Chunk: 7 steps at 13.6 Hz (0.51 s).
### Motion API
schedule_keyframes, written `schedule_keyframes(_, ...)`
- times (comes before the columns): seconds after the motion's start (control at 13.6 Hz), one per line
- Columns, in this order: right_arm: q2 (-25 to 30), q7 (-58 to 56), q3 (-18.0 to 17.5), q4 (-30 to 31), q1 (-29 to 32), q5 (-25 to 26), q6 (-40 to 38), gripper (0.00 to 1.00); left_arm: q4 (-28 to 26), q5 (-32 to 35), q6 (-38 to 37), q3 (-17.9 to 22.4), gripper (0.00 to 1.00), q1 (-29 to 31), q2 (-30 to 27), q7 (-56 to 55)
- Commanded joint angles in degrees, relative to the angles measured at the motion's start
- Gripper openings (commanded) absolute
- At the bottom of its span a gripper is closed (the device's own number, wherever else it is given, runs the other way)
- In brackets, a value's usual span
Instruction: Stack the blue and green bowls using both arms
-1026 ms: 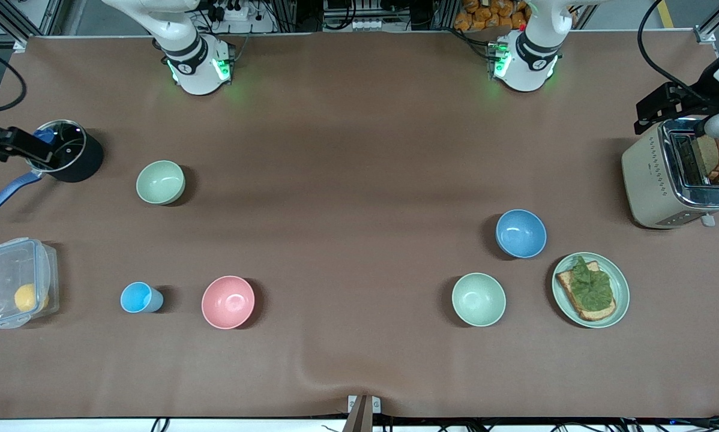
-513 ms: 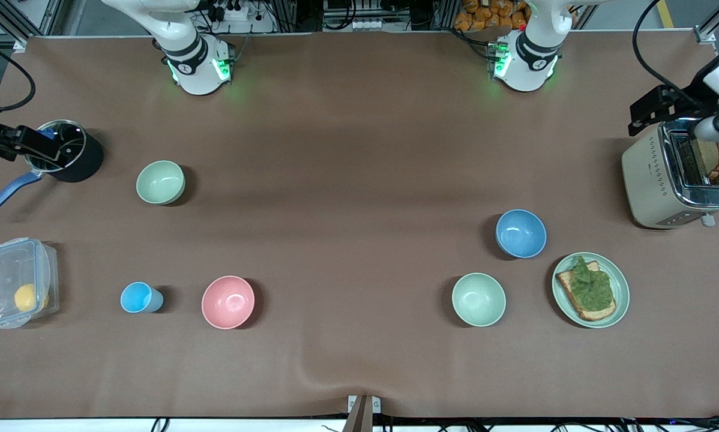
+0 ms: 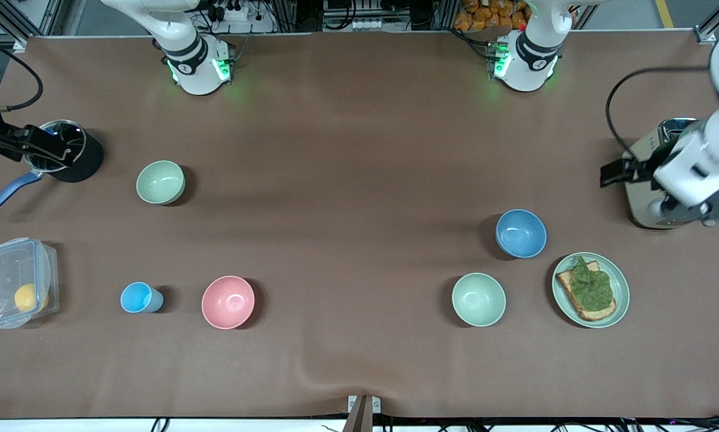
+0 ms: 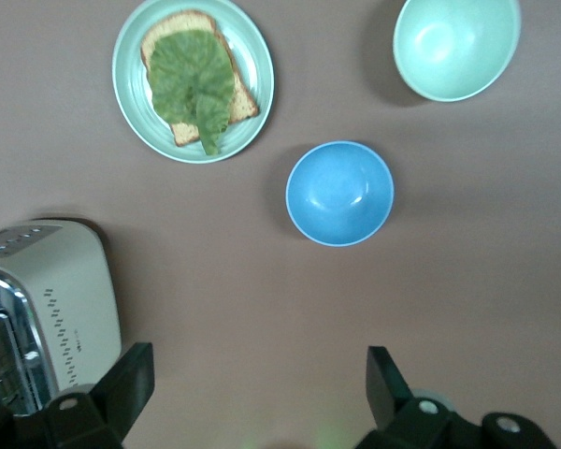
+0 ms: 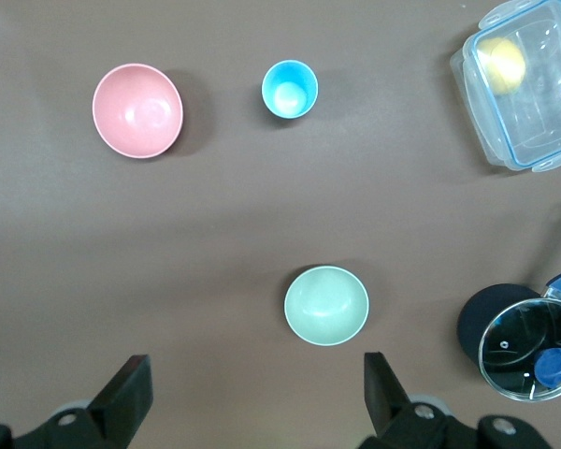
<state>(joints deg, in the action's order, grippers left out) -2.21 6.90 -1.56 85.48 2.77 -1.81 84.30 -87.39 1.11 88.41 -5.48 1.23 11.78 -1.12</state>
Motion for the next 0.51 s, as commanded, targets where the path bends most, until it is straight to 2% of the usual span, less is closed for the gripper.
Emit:
schedule_keyframes(0.0, 0.02, 0.57, 0.07, 0.57, -0.22, 1.2, -0.97, 1.0, 1.09, 1.7, 2.19, 0.03, 1.0, 0.01, 5.34, -1.25)
schedule_keyframes(0.07, -0.42, 0.57, 0.07, 0.57, -0.22, 1.11, -0.71, 1.0, 0.48, 1.79, 4.56, -0.05, 1.0, 0.09, 6.58, -1.69)
schedule_keyframes(0.22, -7.77, -0.04, 0.07, -1.09, -0.05, 1.55, 0.6, 1.0, -2.15, 1.79, 7.21, -0.05, 1.0, 0.44, 8.52, -1.69)
schedule_keyframes(0.44, -8.42, -0.13, 0.15, -1.72, -0.22, 1.2, 0.69, 1.0, -11.97, 1.79, 16.14, -0.23, 1.0, 0.44, 5.9, -1.95)
